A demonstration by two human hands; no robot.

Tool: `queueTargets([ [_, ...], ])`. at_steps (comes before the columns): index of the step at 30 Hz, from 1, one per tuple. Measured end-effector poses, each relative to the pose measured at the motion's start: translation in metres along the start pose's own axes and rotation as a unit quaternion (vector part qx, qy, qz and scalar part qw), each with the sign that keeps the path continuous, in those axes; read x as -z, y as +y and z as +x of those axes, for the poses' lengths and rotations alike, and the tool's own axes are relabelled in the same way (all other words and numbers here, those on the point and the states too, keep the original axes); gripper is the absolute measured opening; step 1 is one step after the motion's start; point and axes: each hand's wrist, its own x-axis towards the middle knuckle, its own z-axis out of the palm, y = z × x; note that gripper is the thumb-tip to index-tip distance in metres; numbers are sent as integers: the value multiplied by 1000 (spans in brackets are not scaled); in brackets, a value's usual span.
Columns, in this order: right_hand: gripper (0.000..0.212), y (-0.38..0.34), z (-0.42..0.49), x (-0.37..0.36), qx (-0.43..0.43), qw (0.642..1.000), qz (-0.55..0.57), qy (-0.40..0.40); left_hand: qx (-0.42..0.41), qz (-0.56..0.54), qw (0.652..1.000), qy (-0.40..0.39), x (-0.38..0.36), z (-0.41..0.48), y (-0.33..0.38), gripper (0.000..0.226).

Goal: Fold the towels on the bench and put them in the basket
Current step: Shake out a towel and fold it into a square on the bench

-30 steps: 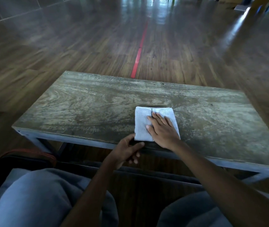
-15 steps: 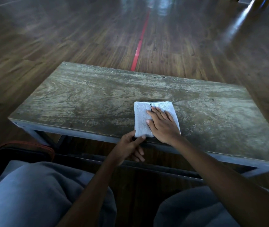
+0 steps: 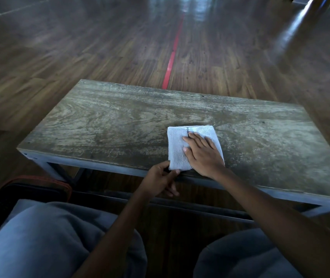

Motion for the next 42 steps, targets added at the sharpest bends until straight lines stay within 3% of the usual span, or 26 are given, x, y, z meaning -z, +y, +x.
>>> queueTargets([
  [3,48,0,0,1,14,1000,15,-2,2,79,997,-5,6,2,13,24],
  [5,43,2,2,10,19,992,123,-3,5,104,994,30,11,1,25,32],
  [7,35,8,-2,27,-26,949,314,22,-15,129,989,72,14,0,43,45],
  [9,29,22,-10,45,-85,911,394,92,-50,192,976,91,13,4,63,50],
  [11,25,40,-22,58,-131,900,394,128,-84,291,949,83,6,13,80,46],
  [15,16,62,-54,59,-200,919,327,92,-130,529,838,41,-11,29,83,46],
  [18,19,67,-72,44,-247,915,312,58,-129,565,814,45,-17,46,67,53],
  [22,17,67,-79,34,-241,910,329,71,-158,594,788,44,-23,68,49,62],
  [26,24,65,-77,28,-228,921,314,25,-115,651,749,49,-23,80,34,64],
  [29,30,60,-72,25,-249,917,312,25,-124,654,743,63,-24,81,32,84],
  [32,40,59,-65,25,-261,888,378,16,-130,646,749,70,-24,83,31,91],
  [34,43,56,-62,26,-268,878,396,4,-136,634,757,76,-25,83,30,90],
  [36,45,54,-59,25,-278,894,349,-34,-132,624,767,71,-25,83,29,85],
  [39,66,54,-56,24,-290,893,337,-69,-127,624,767,77,-24,83,29,69],
  [42,70,55,-52,27,-296,895,324,-84,-129,610,778,75,-23,83,28,66],
])
